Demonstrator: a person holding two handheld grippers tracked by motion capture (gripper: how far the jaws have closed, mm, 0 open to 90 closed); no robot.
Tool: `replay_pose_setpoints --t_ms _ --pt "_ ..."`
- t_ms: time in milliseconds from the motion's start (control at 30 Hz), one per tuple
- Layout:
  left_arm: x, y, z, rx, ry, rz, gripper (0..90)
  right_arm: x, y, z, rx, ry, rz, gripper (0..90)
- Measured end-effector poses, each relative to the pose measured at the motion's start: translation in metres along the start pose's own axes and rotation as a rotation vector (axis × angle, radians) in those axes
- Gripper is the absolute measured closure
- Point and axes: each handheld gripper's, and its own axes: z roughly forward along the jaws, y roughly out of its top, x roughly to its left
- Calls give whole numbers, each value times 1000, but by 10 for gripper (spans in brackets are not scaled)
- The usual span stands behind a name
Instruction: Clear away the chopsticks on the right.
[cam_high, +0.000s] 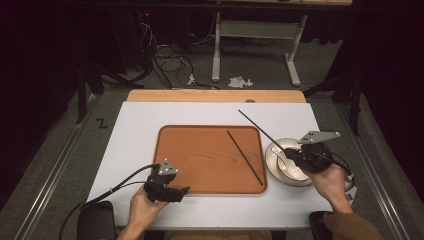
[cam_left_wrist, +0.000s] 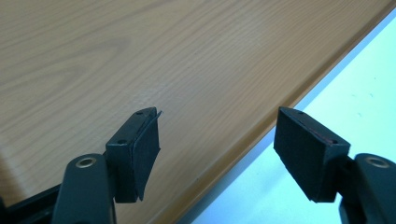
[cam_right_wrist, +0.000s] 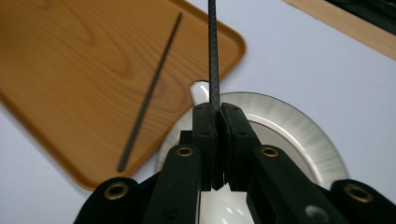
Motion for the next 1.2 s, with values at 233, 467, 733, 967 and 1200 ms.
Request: replay_pose_setpoints --t_ms 233,467,733,967,1200 --pt "0 0 -1 -6 0 -2 311 24 4 13 10 39 -36 860" --pt "0 0 -1 -6 1 -1 310 48 4 35 51 67 -55 859" --pt "-1 0 -1 -8 0 -2 310 63 1 63 134 84 -94 858" --pt "-1 0 0 -1 -5 0 310 68 -1 75 174 74 -103 856" --pt "-1 0 0 -7 -15 -7 310 73 -3 85 196 110 -97 852"
